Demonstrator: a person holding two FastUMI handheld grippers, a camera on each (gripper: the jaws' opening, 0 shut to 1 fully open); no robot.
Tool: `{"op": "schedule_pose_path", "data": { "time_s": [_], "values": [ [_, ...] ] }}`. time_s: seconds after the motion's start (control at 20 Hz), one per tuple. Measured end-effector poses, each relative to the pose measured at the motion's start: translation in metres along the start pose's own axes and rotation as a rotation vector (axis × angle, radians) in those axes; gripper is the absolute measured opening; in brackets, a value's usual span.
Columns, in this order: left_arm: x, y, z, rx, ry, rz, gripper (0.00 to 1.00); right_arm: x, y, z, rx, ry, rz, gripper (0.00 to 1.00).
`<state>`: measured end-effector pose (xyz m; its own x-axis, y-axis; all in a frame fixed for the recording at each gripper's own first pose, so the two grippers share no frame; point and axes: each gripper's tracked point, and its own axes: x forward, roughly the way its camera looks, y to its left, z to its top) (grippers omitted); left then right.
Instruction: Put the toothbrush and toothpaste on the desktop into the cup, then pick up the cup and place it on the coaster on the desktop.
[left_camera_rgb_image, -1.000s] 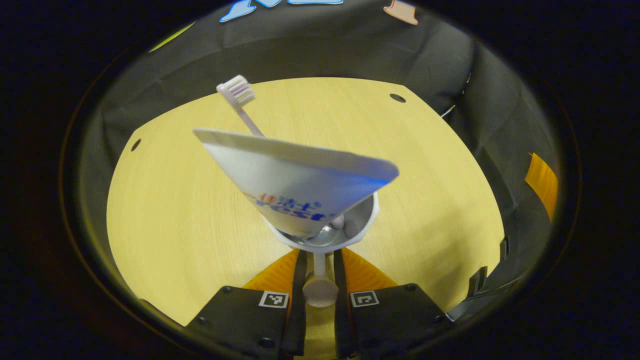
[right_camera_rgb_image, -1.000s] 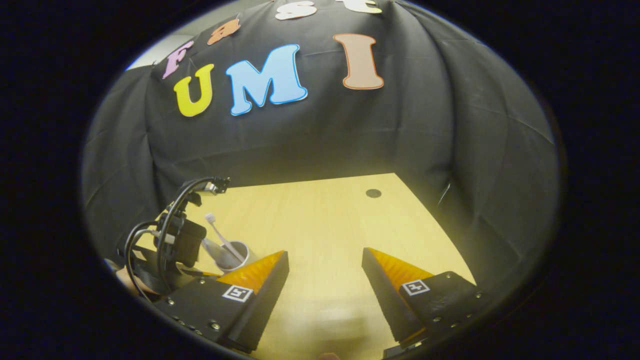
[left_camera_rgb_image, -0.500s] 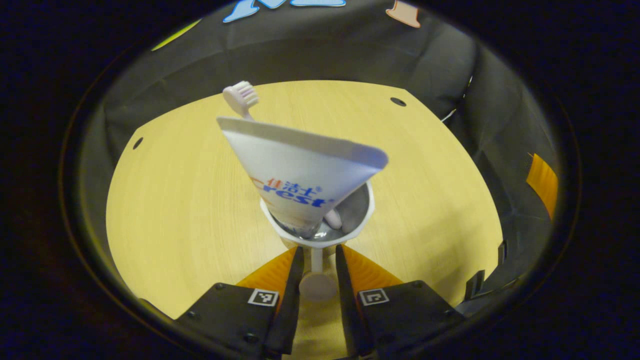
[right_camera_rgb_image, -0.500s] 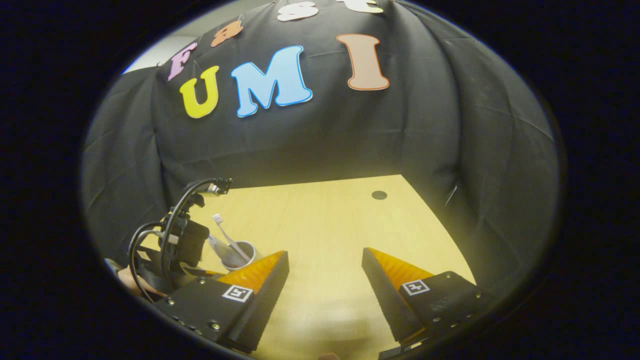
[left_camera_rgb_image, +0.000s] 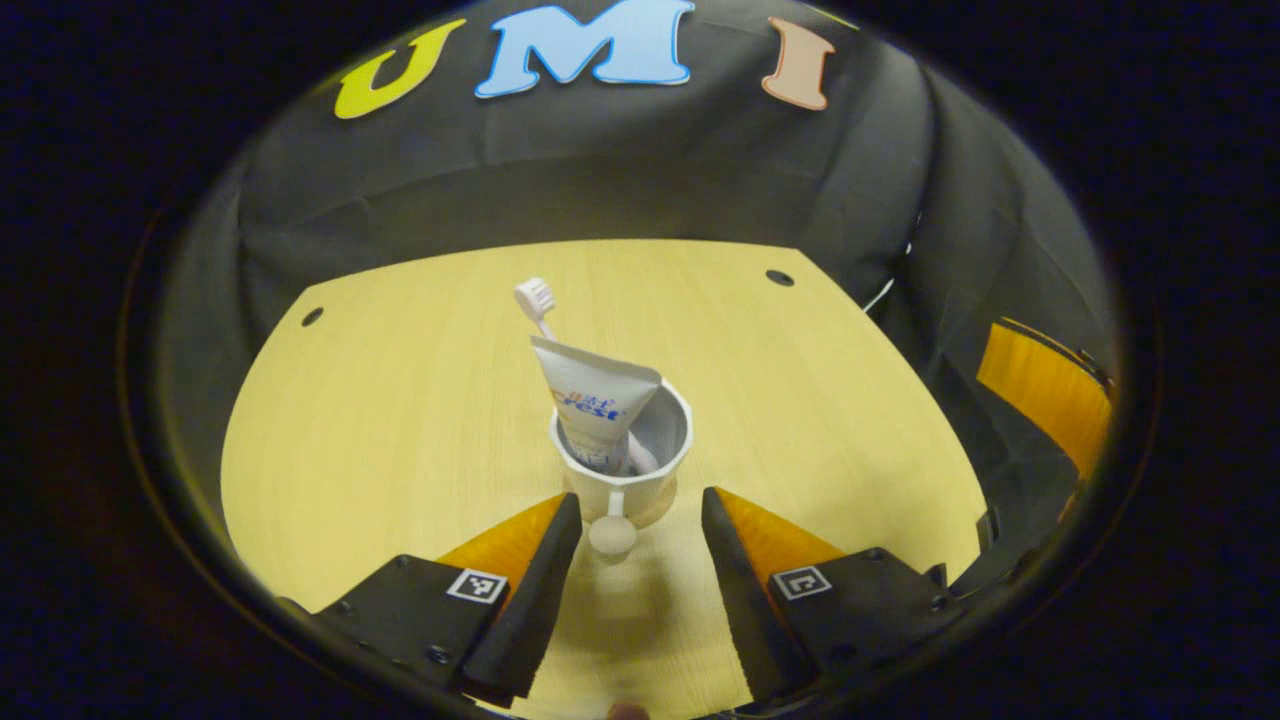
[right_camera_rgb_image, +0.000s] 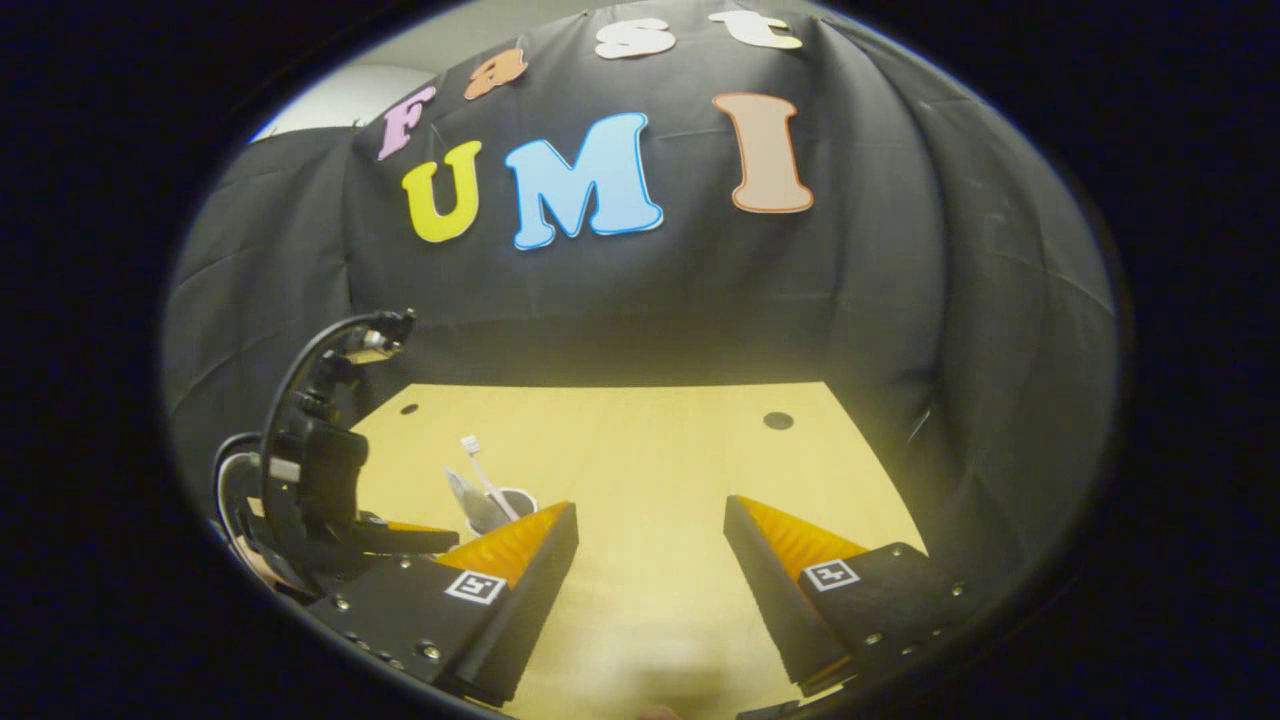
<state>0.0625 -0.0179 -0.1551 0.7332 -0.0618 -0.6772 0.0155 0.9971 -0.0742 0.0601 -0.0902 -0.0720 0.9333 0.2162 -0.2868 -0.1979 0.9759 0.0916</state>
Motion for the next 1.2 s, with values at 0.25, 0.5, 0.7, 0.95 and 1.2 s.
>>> {"op": "schedule_pose_path", "data": {
  "time_s": [0.25, 0.5, 0.7, 0.95, 1.2],
  "values": [
    [-0.047, 0.006, 0.031, -0.030, -0.217, 0.001, 0.91, -0.017, 0.011, 0.014, -0.025, -0.065, -0.017, 0.92],
    [-0.080, 0.025, 0.062, -0.018, -0.410, 0.027, 0.92, -0.031, 0.021, 0.029, -0.037, -0.121, -0.056, 0.93],
    [-0.107, 0.043, 0.088, -0.020, -0.544, 0.064, 0.92, -0.040, 0.026, 0.045, -0.059, -0.188, -0.093, 0.92],
    [-0.136, 0.056, 0.109, -0.004, -0.681, 0.078, 0.92, -0.051, 0.033, 0.059, -0.072, -0.251, -0.154, 0.92],
    [-0.164, 0.054, 0.140, 0.026, -0.800, 0.057, 0.90, -0.064, 0.035, 0.068, -0.066, -0.300, -0.207, 0.92]
  ]
}}
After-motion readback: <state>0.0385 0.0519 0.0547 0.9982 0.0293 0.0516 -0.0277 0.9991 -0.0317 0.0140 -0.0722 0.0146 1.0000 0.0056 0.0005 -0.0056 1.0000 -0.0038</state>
